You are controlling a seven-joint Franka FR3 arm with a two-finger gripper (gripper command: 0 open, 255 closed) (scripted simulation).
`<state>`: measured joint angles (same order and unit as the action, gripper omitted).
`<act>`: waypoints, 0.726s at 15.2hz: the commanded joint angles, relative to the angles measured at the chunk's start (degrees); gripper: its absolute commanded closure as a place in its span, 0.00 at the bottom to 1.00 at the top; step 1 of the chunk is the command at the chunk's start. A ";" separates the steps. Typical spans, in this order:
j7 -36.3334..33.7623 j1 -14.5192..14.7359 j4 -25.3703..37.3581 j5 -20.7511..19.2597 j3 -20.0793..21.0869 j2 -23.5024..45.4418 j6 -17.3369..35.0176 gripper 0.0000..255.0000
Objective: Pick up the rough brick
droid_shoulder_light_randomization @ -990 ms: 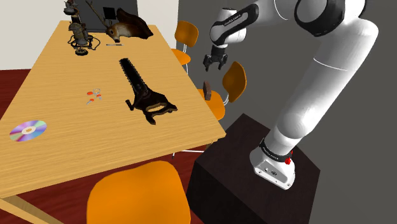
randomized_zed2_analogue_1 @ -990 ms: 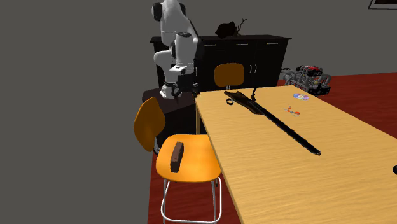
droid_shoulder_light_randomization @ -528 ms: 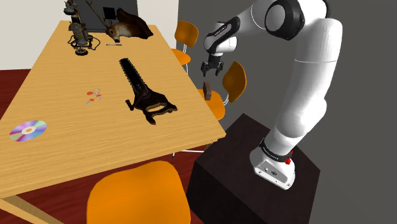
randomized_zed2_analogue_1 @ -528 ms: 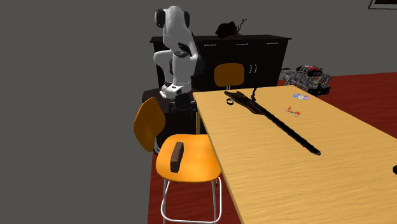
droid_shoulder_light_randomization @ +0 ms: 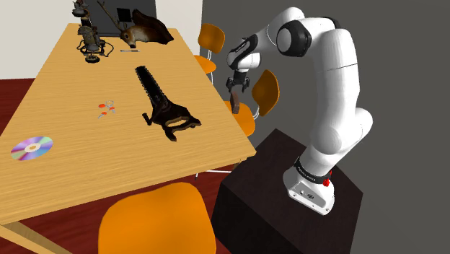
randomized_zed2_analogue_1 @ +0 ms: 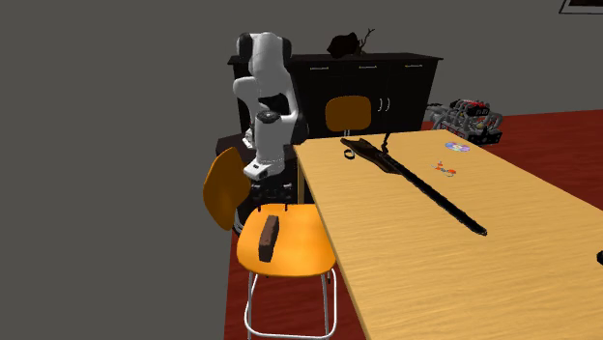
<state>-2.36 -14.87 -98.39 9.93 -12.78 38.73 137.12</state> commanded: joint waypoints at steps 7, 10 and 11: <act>-0.49 -3.75 13.30 2.08 0.96 13.07 -1.33 0.00; -0.41 -3.98 14.09 2.32 1.25 14.91 -0.26 0.00; -0.39 -4.06 14.38 2.39 1.35 15.54 0.08 0.00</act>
<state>-2.75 -18.92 -83.99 12.23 -11.54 53.76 136.66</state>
